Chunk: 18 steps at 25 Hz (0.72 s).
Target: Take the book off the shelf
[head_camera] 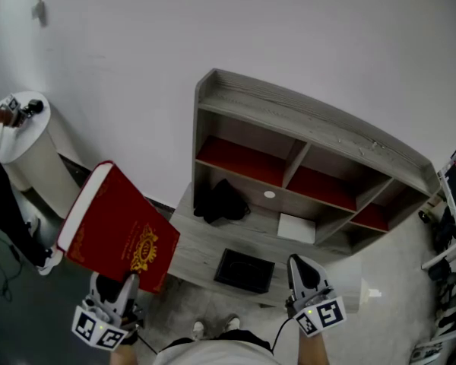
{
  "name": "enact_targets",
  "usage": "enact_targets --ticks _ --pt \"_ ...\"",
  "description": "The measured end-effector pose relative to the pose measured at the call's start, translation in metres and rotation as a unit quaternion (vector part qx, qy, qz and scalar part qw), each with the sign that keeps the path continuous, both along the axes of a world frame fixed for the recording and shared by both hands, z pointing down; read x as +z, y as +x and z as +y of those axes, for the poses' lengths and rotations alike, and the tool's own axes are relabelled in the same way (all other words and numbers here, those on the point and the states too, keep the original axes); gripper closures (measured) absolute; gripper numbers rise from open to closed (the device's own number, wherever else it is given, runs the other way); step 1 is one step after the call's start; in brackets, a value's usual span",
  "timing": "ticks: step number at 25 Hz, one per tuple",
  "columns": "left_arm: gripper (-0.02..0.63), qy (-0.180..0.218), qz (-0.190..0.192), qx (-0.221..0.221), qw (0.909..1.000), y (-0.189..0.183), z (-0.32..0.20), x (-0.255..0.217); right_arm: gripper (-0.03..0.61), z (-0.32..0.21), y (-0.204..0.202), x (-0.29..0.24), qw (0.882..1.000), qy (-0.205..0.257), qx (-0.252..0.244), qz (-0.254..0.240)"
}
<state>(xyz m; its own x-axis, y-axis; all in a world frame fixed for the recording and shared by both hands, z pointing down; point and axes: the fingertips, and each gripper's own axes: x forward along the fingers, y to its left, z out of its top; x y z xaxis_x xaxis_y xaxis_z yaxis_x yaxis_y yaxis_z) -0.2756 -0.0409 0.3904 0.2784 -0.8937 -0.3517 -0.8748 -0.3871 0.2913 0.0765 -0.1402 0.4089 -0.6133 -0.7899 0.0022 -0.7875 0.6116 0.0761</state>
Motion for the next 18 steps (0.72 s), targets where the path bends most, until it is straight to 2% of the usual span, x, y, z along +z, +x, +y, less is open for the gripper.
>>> enact_targets --ticks 18 --pt "0.364 0.007 0.019 0.024 0.9995 0.000 0.012 0.014 0.557 0.028 -0.008 0.007 1.000 0.005 0.008 0.025"
